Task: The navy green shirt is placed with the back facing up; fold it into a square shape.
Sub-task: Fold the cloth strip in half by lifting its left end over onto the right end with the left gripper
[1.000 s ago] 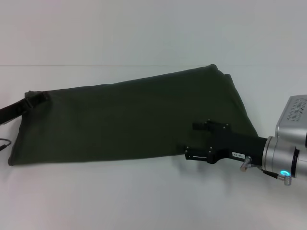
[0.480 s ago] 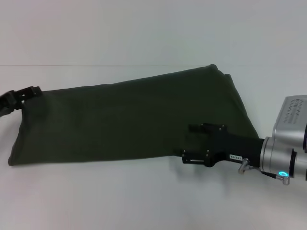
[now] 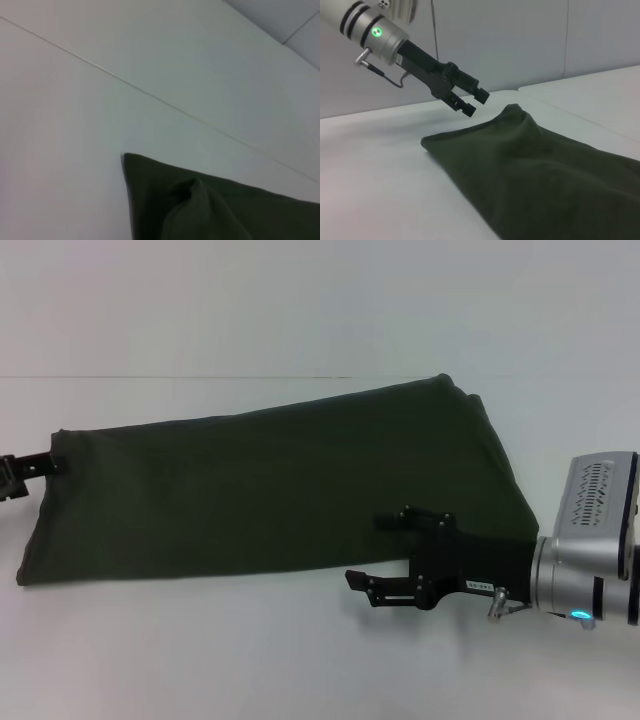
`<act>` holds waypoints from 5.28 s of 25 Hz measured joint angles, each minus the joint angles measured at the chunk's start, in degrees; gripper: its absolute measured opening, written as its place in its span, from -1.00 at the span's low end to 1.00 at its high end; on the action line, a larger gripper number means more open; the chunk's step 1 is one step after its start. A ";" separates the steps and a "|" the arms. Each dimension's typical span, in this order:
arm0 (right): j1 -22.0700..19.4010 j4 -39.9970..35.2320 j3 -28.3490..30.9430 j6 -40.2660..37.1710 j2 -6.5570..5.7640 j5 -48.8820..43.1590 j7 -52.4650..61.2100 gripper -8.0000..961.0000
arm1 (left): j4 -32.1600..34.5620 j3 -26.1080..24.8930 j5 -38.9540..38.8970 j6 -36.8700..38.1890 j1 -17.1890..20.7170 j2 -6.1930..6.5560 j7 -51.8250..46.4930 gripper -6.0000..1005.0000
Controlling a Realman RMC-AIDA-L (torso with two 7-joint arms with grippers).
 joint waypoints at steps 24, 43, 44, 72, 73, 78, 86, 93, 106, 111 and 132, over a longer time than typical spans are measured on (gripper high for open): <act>0.01 0.05 0.21 0.33 0.06 0.26 0.04 0.92 | -1.88 0.59 0.16 -9.63 0.85 -2.83 3.04 0.74; 0.01 0.09 0.10 0.35 0.06 0.30 0.04 0.92 | -2.46 0.68 0.15 -10.32 0.87 -3.69 4.51 0.74; 0.01 0.09 0.05 0.35 0.06 0.30 0.04 0.92 | -2.46 0.68 0.15 -10.38 0.87 -3.71 4.53 0.74; 0.16 0.00 0.26 0.39 0.05 0.29 0.14 0.93 | -3.29 0.68 -0.02 -7.14 -2.18 -6.75 4.60 0.74; 0.17 0.00 0.26 0.39 0.05 0.29 0.13 0.93 | -3.31 0.68 -0.02 -7.07 -2.37 -6.89 4.60 0.74; 0.05 0.00 0.26 0.44 0.05 0.29 0.10 0.93 | -3.34 0.68 -0.05 -6.50 -2.89 -7.24 4.73 0.70; 0.01 0.00 0.26 0.31 0.05 0.29 0.11 0.93 | -2.63 3.37 0.12 -7.08 -2.76 -7.63 5.32 0.59; -0.06 -0.01 0.24 -0.07 0.05 0.29 0.29 0.93 | -2.55 3.67 0.16 -7.13 -2.87 -7.49 5.95 0.27; 0.09 0.00 0.11 -0.34 0.05 0.29 0.38 0.92 | -2.91 6.55 0.16 -6.62 -2.49 -5.87 5.55 -0.75; -0.06 0.00 0.26 -1.54 0.03 0.86 0.25 0.92 | -3.00 7.61 1.26 -3.58 -1.93 -3.72 3.58 -0.77; -0.20 -0.27 0.36 -1.42 0.00 1.44 0.04 0.92 | 5.16 -3.38 23.39 6.48 -0.75 1.44 -3.71 -0.79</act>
